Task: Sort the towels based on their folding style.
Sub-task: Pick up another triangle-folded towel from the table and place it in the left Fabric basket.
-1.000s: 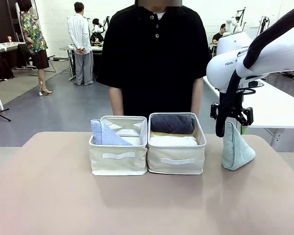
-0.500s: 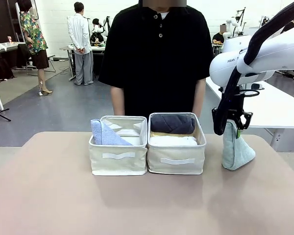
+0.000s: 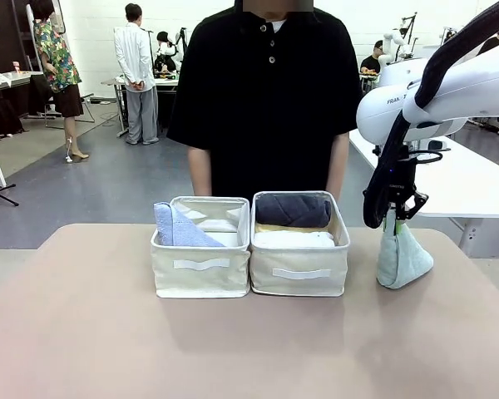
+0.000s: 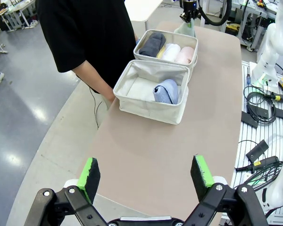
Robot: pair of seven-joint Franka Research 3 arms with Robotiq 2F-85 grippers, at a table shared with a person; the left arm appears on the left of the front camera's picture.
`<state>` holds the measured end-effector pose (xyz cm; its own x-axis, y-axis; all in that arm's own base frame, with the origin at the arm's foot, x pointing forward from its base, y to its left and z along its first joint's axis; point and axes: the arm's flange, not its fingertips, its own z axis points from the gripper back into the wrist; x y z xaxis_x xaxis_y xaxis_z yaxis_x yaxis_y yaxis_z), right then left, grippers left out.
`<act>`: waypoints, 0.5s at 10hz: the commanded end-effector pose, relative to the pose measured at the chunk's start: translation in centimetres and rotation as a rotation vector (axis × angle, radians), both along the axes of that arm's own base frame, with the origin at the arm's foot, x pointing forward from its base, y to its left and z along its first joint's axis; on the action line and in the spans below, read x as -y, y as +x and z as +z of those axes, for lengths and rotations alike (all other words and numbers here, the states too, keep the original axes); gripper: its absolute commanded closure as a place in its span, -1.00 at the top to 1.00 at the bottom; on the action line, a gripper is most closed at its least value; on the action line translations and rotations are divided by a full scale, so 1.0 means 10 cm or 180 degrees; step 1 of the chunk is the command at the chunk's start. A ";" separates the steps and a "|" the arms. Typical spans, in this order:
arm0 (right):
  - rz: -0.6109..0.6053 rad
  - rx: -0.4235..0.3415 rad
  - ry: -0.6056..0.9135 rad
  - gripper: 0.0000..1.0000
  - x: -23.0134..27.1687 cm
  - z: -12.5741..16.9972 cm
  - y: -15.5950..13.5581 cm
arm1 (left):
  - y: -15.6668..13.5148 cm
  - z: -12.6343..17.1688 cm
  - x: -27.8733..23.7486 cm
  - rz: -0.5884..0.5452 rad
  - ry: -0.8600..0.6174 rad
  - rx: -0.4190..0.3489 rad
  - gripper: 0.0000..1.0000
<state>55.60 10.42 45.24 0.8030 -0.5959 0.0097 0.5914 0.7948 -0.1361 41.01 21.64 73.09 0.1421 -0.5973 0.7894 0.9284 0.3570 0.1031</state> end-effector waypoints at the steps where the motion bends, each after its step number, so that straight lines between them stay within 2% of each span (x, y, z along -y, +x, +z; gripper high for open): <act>1: 0.0160 -0.0047 0.0022 -1.00 -0.01 0.09 -0.02 | -0.01 0.01 0.01 0.0000 -0.0013 0.0012 1.00; 2: 0.0274 -0.0043 -0.0047 -1.00 -0.03 0.18 -0.09 | -0.01 0.01 0.01 0.0000 -0.0013 0.0012 1.00; 3: 0.0374 -0.0054 -0.0185 -1.00 -0.09 0.44 -0.30 | -0.01 0.01 0.01 0.0000 -0.0013 0.0012 1.00; 5: 0.0715 0.0284 -0.0271 -1.00 -0.23 1.24 -1.01 | -0.01 0.01 0.01 0.0000 -0.0013 0.0012 1.00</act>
<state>49.61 12.80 53.93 0.8849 -0.4623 0.0570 0.4650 0.8693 -0.1678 41.01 21.64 73.10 0.1418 -0.5974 0.7893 0.9284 0.3569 0.1033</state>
